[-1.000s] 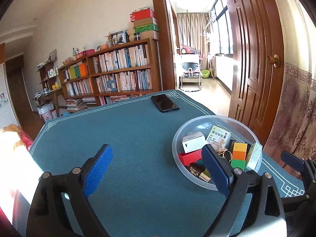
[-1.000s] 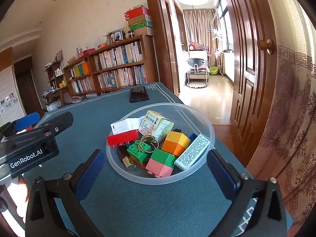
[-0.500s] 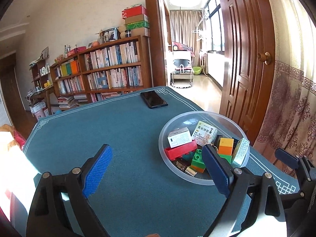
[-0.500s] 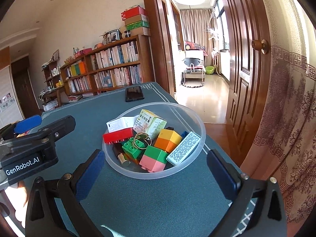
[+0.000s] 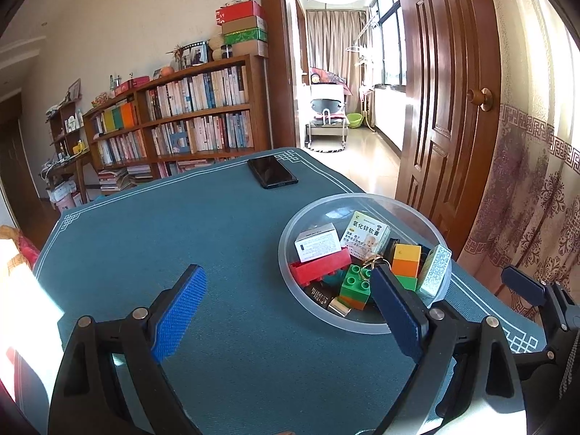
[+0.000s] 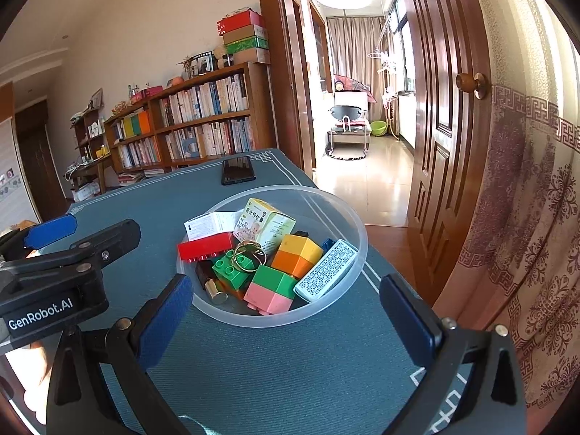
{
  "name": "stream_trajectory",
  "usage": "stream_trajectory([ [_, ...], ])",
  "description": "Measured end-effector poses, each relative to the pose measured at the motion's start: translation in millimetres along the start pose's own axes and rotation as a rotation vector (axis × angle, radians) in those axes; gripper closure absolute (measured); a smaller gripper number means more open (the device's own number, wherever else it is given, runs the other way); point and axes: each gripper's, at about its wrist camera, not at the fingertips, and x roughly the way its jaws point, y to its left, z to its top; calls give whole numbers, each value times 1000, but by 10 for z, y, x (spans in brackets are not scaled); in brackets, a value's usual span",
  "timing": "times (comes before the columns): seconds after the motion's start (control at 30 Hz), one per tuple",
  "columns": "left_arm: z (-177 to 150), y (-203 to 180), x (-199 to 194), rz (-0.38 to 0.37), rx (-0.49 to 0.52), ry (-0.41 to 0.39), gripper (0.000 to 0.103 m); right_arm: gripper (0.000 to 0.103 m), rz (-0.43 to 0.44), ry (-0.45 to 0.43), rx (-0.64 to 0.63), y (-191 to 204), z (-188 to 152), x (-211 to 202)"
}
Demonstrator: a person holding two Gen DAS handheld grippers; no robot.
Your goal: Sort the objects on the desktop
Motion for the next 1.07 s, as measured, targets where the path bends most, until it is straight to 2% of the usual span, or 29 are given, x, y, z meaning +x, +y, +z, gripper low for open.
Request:
stream_trajectory([
  [1.07, -20, -69, 77, -24, 33, 34, 9, 0, 3, 17, 4, 5, -45, 83],
])
